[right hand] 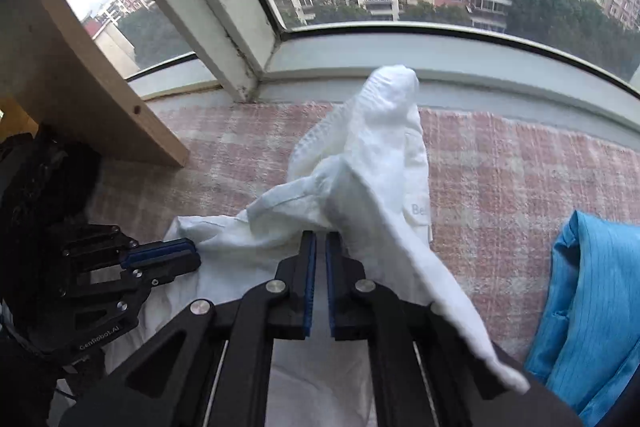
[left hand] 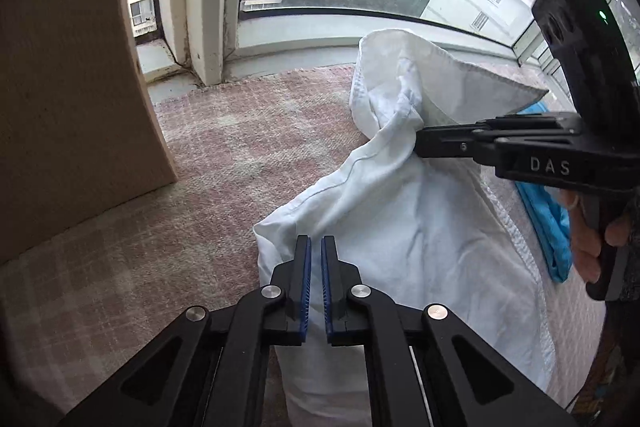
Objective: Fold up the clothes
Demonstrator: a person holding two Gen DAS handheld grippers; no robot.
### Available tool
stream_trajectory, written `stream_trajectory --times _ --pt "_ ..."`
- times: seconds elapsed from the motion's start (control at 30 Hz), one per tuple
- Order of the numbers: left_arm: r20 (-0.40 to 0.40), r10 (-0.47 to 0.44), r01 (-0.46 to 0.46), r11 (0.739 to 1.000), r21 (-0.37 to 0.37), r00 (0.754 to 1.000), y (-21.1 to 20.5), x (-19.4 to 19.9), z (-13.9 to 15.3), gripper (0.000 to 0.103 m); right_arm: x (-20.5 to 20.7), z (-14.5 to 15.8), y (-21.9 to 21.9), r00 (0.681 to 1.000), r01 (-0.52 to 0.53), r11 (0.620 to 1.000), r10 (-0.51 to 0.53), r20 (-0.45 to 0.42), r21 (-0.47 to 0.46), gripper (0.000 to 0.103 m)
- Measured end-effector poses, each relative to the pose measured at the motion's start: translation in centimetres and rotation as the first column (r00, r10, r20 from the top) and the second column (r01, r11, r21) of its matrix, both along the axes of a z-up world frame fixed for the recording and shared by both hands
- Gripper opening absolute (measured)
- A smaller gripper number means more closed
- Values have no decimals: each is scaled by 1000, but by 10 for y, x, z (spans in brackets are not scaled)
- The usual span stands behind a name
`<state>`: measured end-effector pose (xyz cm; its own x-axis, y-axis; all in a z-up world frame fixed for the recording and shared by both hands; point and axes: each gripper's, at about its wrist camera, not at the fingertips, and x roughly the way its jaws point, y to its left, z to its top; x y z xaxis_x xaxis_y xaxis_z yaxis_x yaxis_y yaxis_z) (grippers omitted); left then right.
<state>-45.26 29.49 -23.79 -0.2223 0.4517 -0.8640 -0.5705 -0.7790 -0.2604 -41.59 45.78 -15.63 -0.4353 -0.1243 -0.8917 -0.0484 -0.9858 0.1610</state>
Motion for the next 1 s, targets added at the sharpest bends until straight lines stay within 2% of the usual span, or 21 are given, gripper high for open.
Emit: stream_trajectory --times 0.03,0.07,0.13,0.2,0.23,0.37,0.47,0.5,0.6,0.67,0.73,0.77,0.8,0.93,1.0 --pt "8 9 -9 1000 3 1000 -1 -2 0 5 -3 -8 -4 999 -18 999 16 40 46 6" --pt "9 15 -15 1000 -2 1000 -3 -2 3 5 -2 -9 -4 998 -19 999 17 60 41 6" --pt "-29 -4 3 1000 -19 1000 -6 10 21 6 13 11 -2 1000 -12 1000 12 20 -14 6" --pt "-72 -37 35 999 -28 997 -15 30 44 9 41 34 -4 999 -26 998 24 -28 -56 7" --pt "-77 -53 52 998 -22 996 -22 43 54 13 60 35 -11 999 -39 996 38 -14 -83 7" --pt "-18 -150 150 989 13 989 -55 105 75 16 136 39 -39 995 -87 977 96 38 -193 10" --pt "35 -187 187 982 0 982 -67 146 64 16 189 38 -62 987 -118 957 142 74 -267 11" --pt "41 -187 188 982 -22 981 -68 154 55 16 199 29 -74 984 -126 955 155 90 -269 11" --pt "64 -141 146 985 -88 988 -79 160 30 16 217 -3 -98 976 -113 971 148 157 -213 11" --pt "47 -123 129 981 -146 991 -86 161 16 19 224 -10 -100 984 -74 978 104 147 -194 11" --pt "58 -100 106 987 -120 993 -95 160 17 18 232 -6 -102 981 -61 984 90 171 -166 11" --pt "64 -82 89 989 -114 995 -101 161 23 13 237 -1 -103 982 -56 985 84 171 -160 11" --pt "63 -77 83 991 -103 995 -106 165 31 13 244 7 -105 982 -60 984 88 166 -166 11" --pt "-31 -129 128 990 -57 991 -131 205 90 13 286 36 -125 982 -96 983 119 147 -154 11" --pt "-41 -133 133 991 -19 990 -152 227 114 19 309 53 -133 986 -99 984 117 123 -145 11"
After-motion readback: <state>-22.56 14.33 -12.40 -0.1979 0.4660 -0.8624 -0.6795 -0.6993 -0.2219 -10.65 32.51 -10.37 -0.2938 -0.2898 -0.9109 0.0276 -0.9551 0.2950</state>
